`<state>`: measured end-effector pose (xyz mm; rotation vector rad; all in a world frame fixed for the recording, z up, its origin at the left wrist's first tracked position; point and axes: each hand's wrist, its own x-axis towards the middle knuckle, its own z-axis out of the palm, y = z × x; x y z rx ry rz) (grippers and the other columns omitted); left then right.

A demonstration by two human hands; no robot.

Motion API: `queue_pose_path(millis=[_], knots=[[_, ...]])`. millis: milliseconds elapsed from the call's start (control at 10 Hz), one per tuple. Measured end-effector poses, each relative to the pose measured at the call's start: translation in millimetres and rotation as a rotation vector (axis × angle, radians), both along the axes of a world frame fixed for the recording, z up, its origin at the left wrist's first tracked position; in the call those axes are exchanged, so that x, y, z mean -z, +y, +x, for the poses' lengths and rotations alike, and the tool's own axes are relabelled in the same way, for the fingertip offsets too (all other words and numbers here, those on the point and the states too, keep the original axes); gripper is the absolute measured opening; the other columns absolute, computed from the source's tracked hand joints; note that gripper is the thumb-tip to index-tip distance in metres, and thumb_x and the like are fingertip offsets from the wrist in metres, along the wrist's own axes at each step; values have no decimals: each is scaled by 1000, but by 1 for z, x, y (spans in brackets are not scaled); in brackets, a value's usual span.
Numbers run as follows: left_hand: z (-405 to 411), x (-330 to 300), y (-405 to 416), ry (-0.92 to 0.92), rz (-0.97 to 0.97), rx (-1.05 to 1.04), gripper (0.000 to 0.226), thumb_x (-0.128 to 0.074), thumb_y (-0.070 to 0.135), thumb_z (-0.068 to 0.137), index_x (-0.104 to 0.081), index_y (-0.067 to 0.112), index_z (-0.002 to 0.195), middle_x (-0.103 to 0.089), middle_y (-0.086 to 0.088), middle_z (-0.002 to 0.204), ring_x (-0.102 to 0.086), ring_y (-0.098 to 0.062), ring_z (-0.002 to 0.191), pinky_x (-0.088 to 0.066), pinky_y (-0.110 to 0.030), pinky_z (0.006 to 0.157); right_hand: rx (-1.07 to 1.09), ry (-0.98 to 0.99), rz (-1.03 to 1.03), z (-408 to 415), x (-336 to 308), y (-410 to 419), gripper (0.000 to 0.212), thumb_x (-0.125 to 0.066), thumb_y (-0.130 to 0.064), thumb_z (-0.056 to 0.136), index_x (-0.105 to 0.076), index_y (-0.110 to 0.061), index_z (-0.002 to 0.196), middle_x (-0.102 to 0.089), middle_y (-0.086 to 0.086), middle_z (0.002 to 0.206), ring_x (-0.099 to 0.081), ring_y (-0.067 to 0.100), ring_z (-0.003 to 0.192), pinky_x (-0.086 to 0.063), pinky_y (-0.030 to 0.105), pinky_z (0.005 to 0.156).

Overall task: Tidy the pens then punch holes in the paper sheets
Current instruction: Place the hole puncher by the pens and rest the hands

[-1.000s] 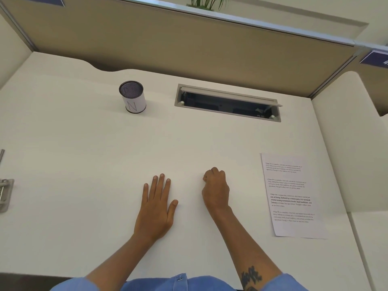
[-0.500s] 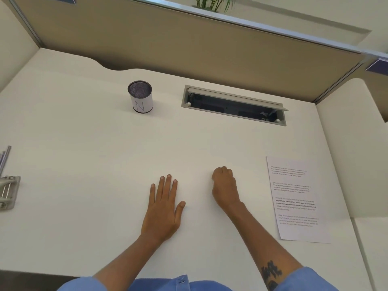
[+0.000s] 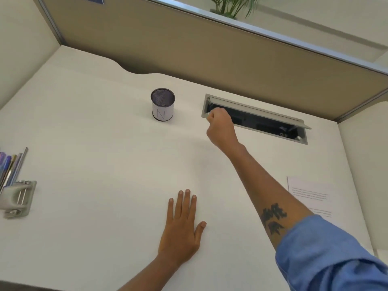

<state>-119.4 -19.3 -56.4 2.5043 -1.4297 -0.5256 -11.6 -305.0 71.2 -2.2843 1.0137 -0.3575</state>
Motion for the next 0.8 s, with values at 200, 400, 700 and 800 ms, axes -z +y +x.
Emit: queue_pose_path(millis=[200, 400, 700, 800], knots=[[4, 4, -3, -23, -3, -8, 84, -39, 62, 104, -23, 11, 167, -10, -14, 178, -15, -37, 164, -13, -58, 125, -159, -25, -37, 113, -20, 10, 39, -37, 14, 73, -35, -25, 68, -53, 2, 90, -44, 21, 78, -30, 24, 57], [6, 11, -5, -40, -22, -18, 87, -46, 68, 98, -36, 12, 163, -26, -14, 175, -29, -39, 160, -18, -60, 122, -106, -42, -34, 165, 3, 3, 18, -56, 7, 86, -68, -6, 83, -72, 5, 93, -63, 24, 85, -51, 33, 70], [7, 15, -8, -43, -4, -13, 94, -51, 75, 92, -43, 11, 160, -33, -14, 172, -22, -37, 158, -3, -59, 128, -30, -109, -53, 158, 7, -4, 11, -76, -3, 83, -80, -13, 84, -78, 2, 85, -72, 21, 81, -58, 32, 77], [4, 19, -9, -59, -37, -25, 94, -51, 74, 92, -42, 10, 160, -32, -15, 173, -22, -38, 158, -9, -60, 126, -18, -170, -50, 155, 6, -6, 15, -74, -1, 82, -81, -14, 85, -80, 1, 85, -74, 20, 82, -61, 35, 82]])
